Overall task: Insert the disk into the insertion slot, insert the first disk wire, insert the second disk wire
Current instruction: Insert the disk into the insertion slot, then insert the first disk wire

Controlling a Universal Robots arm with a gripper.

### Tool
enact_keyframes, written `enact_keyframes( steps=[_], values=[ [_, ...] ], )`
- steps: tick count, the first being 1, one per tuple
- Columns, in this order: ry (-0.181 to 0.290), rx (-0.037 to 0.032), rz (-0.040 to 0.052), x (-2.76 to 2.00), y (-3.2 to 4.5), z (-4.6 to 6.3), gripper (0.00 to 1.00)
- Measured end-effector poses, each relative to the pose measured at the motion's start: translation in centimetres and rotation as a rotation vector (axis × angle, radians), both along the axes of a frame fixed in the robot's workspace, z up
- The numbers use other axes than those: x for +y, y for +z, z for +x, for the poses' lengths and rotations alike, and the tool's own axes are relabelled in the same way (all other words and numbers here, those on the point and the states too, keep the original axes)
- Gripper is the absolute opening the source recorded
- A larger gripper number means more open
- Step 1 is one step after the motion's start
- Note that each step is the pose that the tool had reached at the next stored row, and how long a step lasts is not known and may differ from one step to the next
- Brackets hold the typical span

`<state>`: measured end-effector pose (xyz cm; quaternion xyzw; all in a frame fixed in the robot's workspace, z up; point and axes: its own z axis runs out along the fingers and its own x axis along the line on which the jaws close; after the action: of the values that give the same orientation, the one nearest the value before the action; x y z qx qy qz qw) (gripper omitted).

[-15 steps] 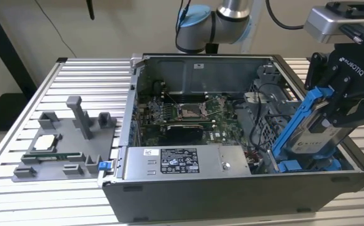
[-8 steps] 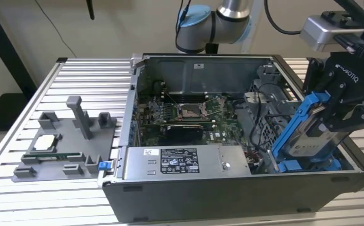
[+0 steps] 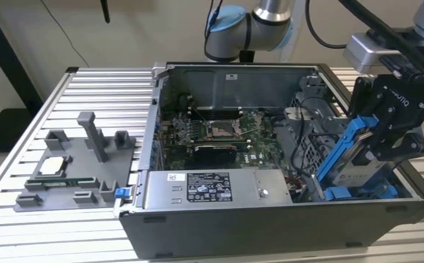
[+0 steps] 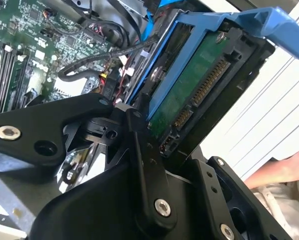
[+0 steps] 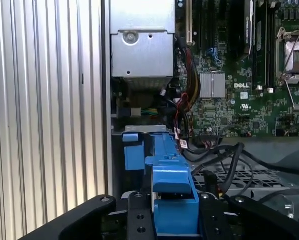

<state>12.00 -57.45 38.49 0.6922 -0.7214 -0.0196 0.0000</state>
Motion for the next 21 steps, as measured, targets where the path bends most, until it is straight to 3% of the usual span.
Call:
enact_keyframes(
  steps=[18, 19, 21],
  values=[
    [0.0, -0.0004, -0.0001, 0.0, -0.22, 0.01, 0.0],
    [0.0, -0.0001, -0.0003, 0.0, -0.21, 0.01, 1.0],
    [0.0, 0.0, -0.0003, 0.0, -0.21, 0.01, 1.0]
  ],
)
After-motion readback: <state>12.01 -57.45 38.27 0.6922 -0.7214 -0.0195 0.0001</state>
